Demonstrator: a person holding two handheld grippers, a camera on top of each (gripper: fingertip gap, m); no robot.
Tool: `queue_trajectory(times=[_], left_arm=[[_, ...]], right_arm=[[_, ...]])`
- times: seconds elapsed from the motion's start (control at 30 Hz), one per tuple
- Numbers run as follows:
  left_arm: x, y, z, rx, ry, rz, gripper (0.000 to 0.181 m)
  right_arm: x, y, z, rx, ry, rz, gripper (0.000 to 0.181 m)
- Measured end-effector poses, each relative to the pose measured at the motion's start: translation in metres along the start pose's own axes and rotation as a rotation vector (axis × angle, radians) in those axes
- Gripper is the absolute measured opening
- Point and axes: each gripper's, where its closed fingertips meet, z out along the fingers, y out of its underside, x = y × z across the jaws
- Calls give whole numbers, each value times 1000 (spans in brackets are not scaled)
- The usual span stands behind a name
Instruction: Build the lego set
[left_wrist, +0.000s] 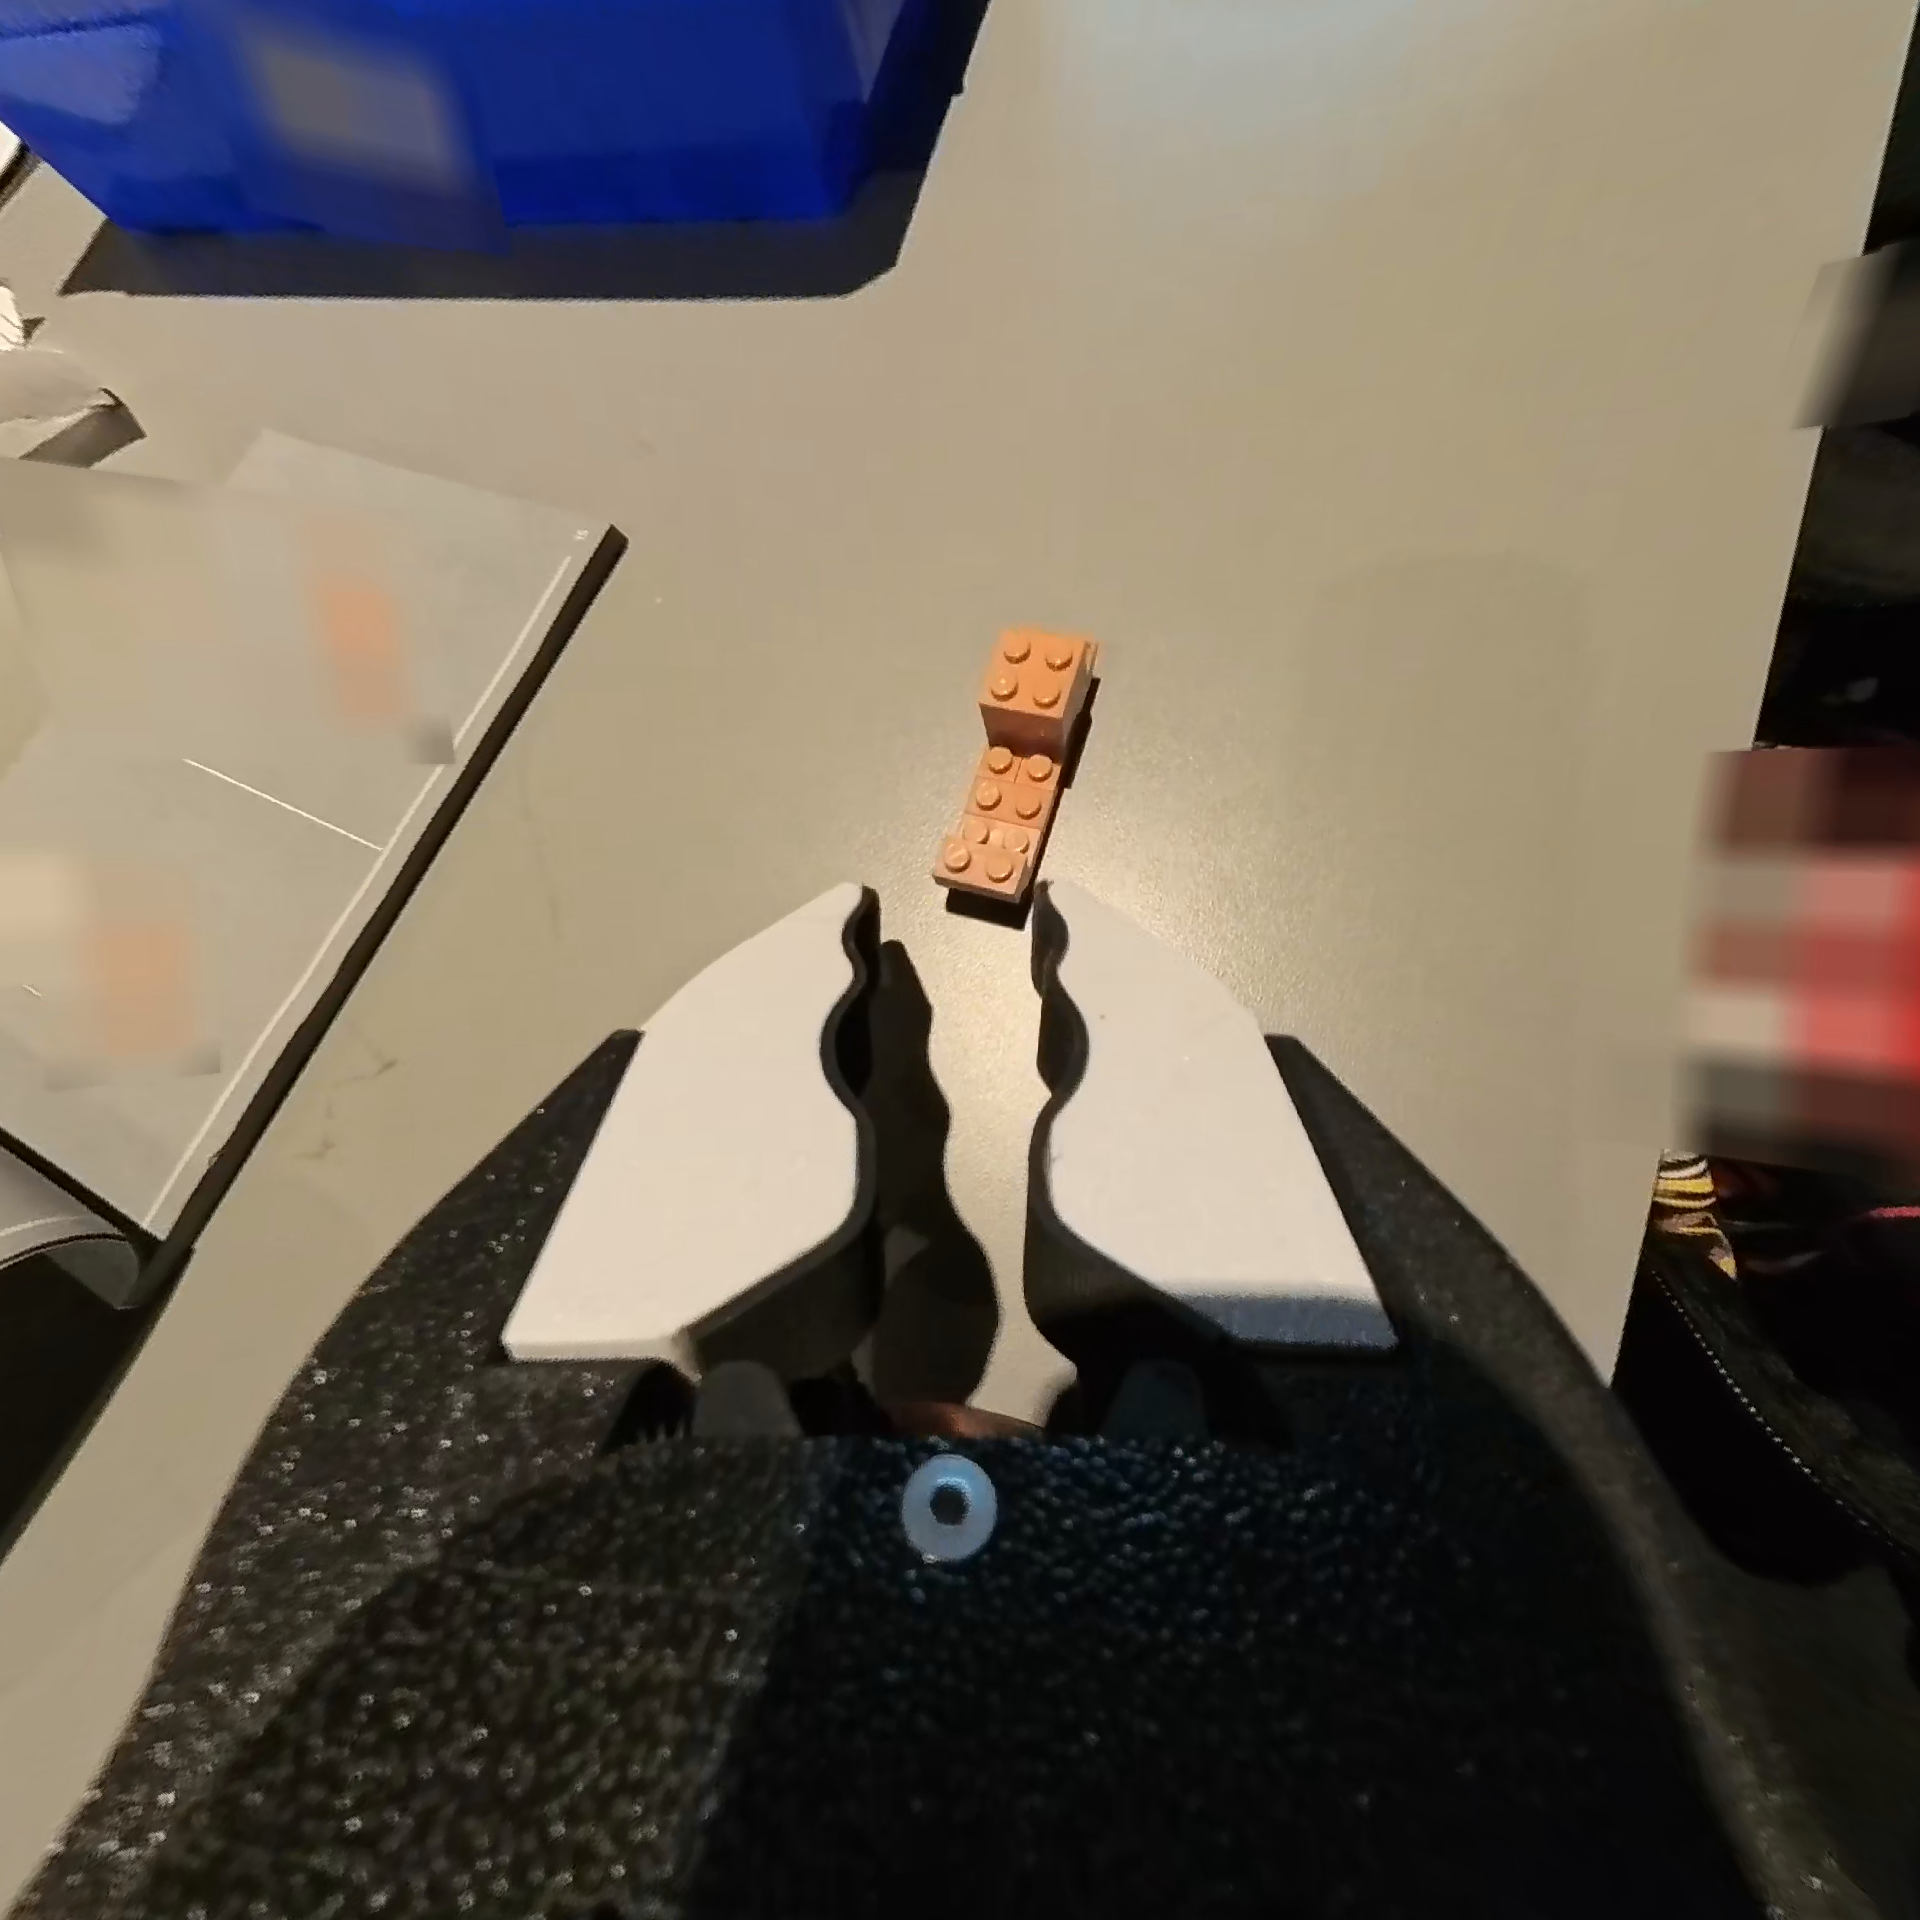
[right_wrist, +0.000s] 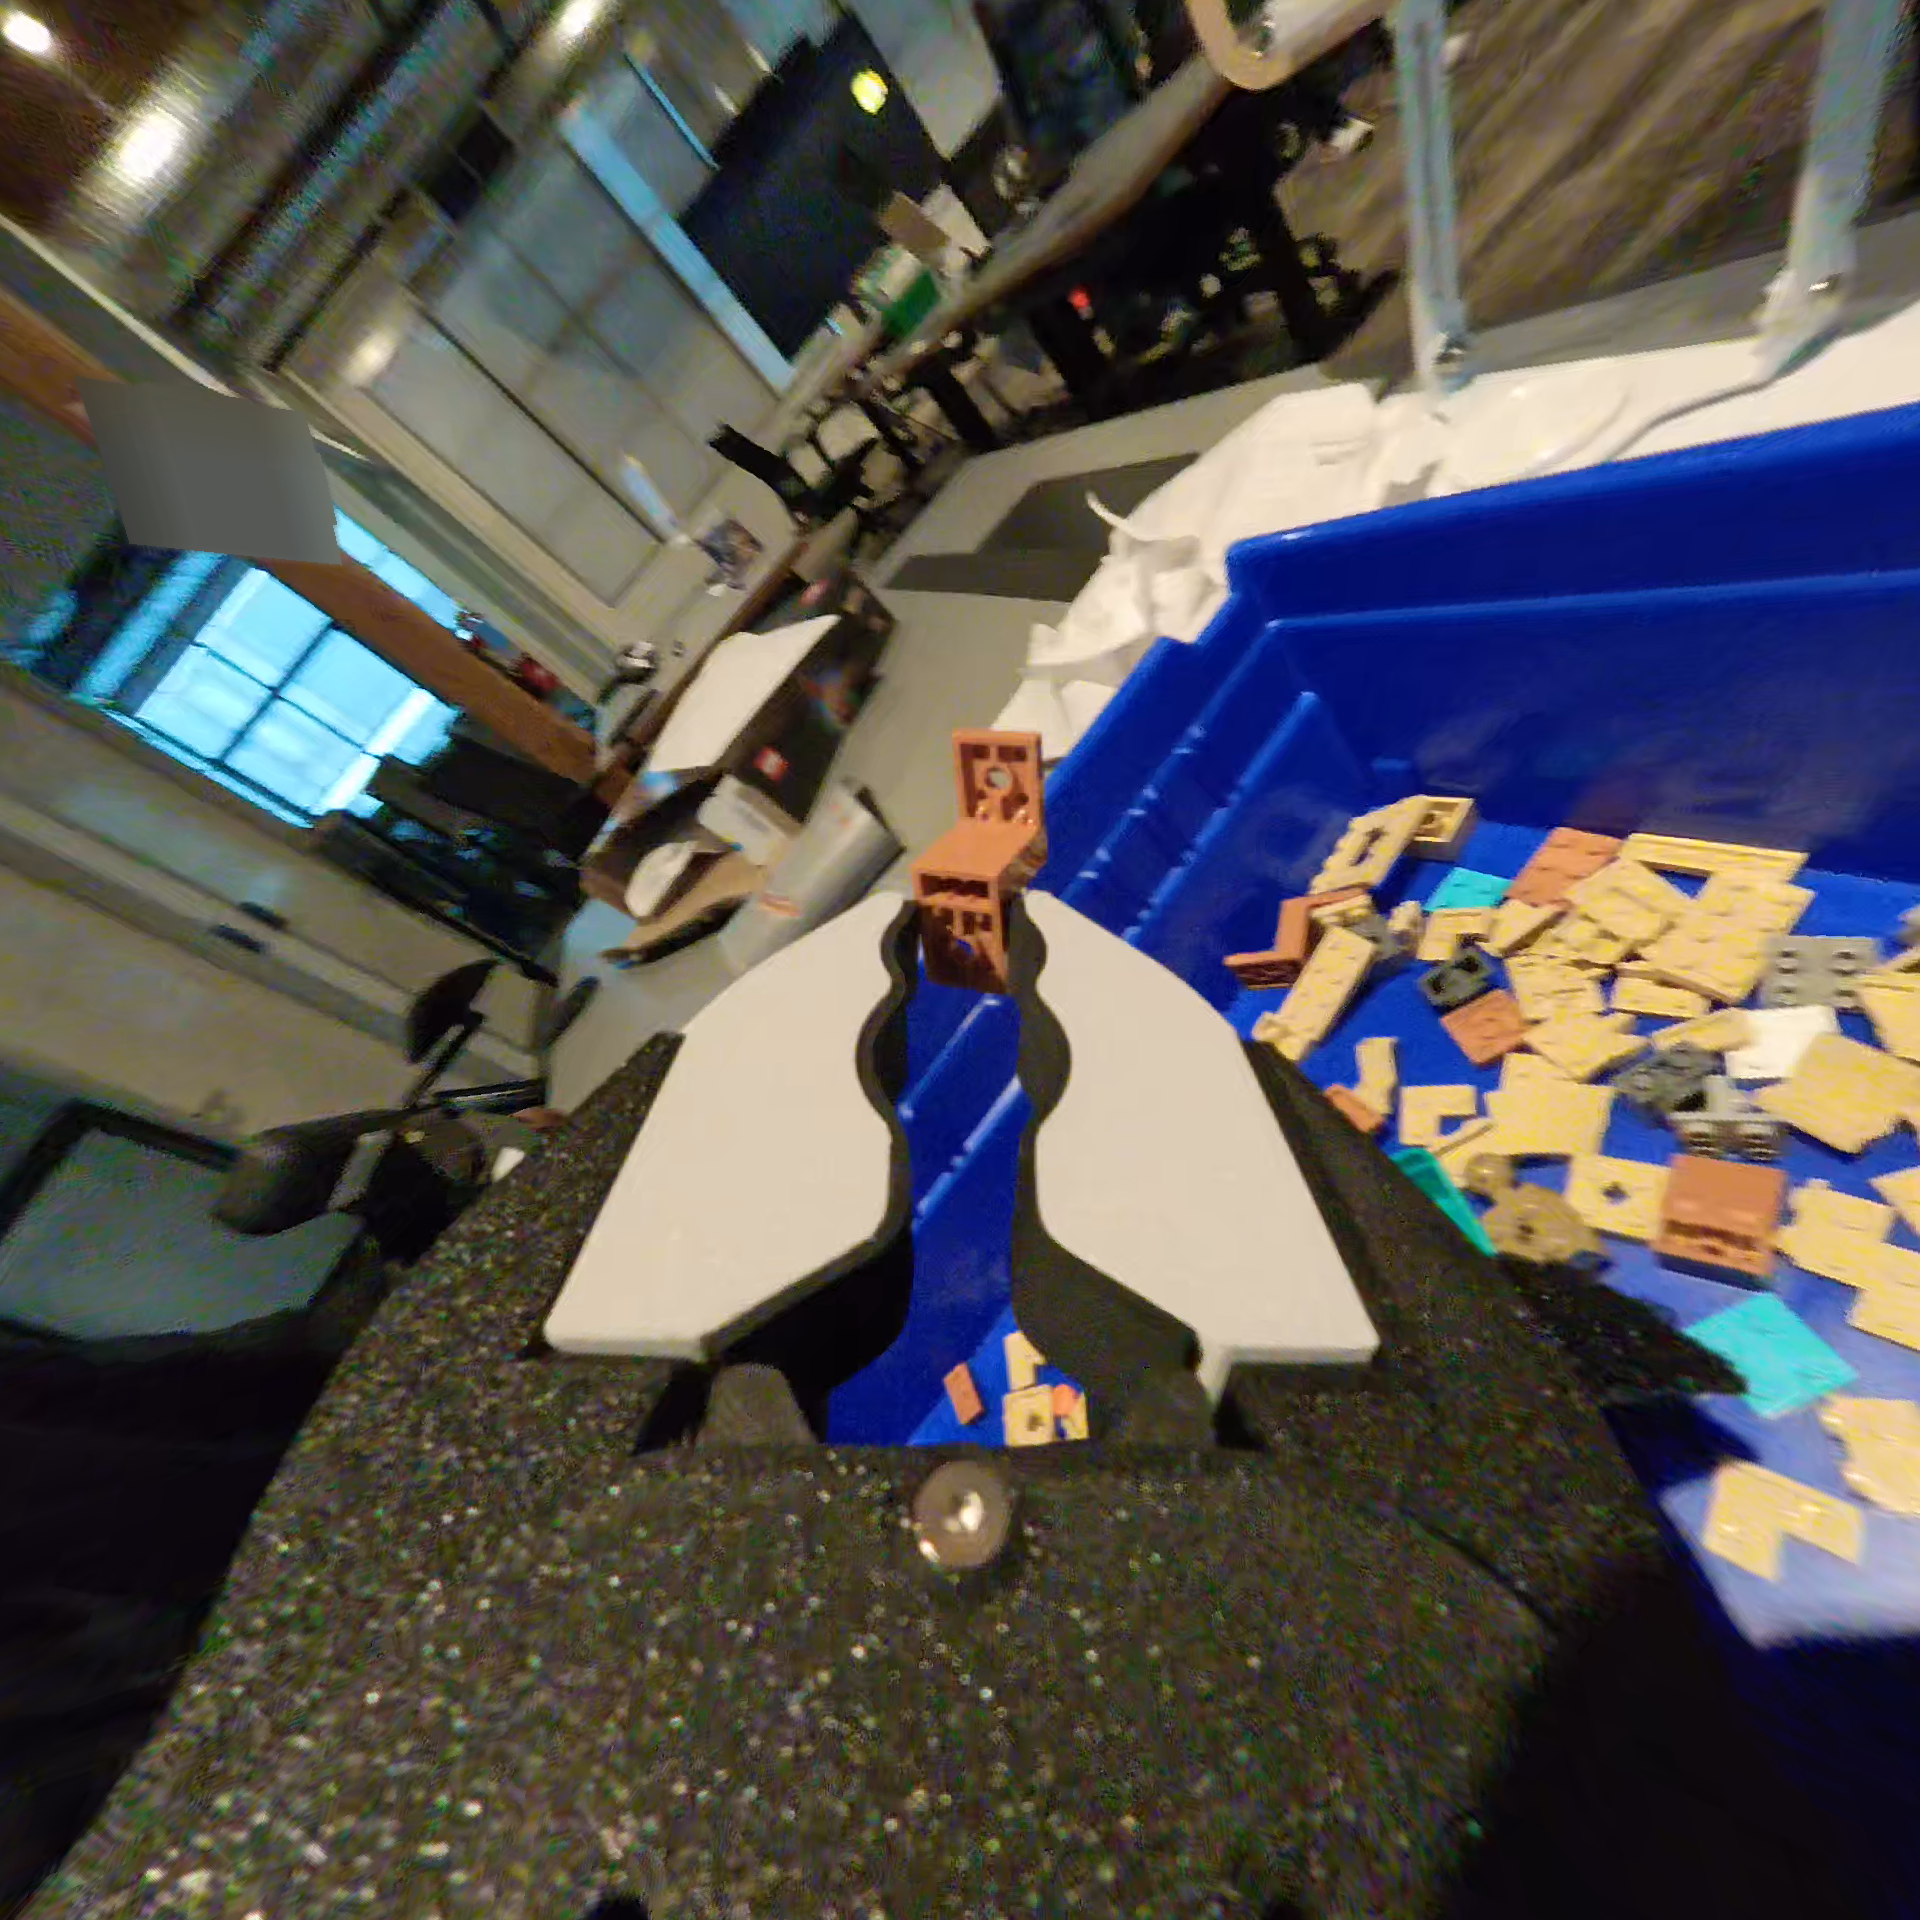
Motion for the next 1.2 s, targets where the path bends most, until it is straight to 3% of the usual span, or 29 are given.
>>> queue_trajectory(times=[0.13,0.23,0.67,0.87,1.0,1.03,1.2], left_arm=[[0,1,1,-10,-9,12,27],[0,1,1,-10,-14,12,27],[0,1,1,-12,-13,4,26],[0,2,1,-15,-5,-5,26],[0,2,1,-14,-7,-4,26],[0,2,1,-14,-8,-3,26],[0,2,1,-15,-3,-4,26]], right_arm=[[-15,-1,-7,31,-86,23,16],[-14,-2,-9,36,-66,4,16],[62,30,5,-349,551,-337,16],[95,35,18,-454,684,-373,17],[111,45,21,-517,712,-353,18],[110,45,21,-510,709,-352,26],[78,51,16,-444,617,-353,33]])
